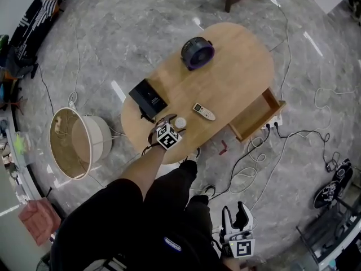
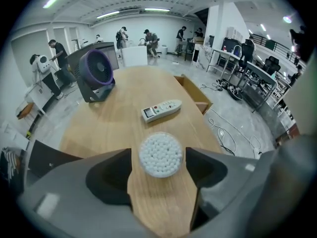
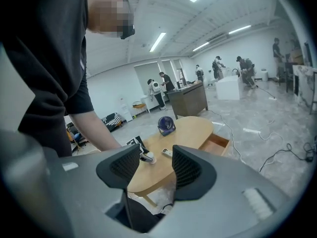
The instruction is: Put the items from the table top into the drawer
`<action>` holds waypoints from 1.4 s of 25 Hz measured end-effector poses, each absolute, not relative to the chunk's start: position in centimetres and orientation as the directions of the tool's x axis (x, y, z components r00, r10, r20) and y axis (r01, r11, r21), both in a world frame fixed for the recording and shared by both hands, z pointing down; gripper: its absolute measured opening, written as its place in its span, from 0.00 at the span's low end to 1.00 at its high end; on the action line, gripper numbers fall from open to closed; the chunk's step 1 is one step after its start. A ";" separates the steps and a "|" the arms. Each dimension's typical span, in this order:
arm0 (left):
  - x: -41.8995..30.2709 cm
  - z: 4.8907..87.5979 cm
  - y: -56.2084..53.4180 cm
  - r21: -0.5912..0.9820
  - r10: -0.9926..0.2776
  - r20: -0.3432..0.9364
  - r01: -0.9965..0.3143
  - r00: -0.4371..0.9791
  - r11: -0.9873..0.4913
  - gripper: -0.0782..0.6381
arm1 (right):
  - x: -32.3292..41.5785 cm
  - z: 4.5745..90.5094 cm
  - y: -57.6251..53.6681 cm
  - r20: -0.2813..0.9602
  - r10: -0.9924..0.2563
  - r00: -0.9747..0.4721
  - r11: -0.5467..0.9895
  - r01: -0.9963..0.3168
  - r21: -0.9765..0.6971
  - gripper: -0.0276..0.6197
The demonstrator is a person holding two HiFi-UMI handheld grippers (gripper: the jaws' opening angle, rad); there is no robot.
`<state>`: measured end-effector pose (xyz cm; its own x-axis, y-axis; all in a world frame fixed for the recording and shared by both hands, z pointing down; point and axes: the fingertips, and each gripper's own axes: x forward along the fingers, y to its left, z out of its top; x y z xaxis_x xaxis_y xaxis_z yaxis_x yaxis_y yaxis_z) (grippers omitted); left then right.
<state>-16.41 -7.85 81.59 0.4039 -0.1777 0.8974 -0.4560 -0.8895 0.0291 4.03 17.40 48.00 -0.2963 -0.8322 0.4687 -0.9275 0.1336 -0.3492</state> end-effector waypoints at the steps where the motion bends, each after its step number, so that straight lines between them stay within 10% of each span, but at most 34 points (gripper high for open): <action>1: -16.3 81.8 -8.0 0.033 -0.176 0.897 -0.461 0.405 -0.887 0.57 | 4.1 48.2 17.3 0.464 -0.836 -0.294 0.128 -0.926 -0.356 0.41; 35: -4.5 75.8 -7.2 0.145 -0.070 0.798 -0.303 0.599 -0.942 0.51 | 10.1 49.1 11.1 0.356 -0.842 -0.405 0.189 -0.840 -0.509 0.40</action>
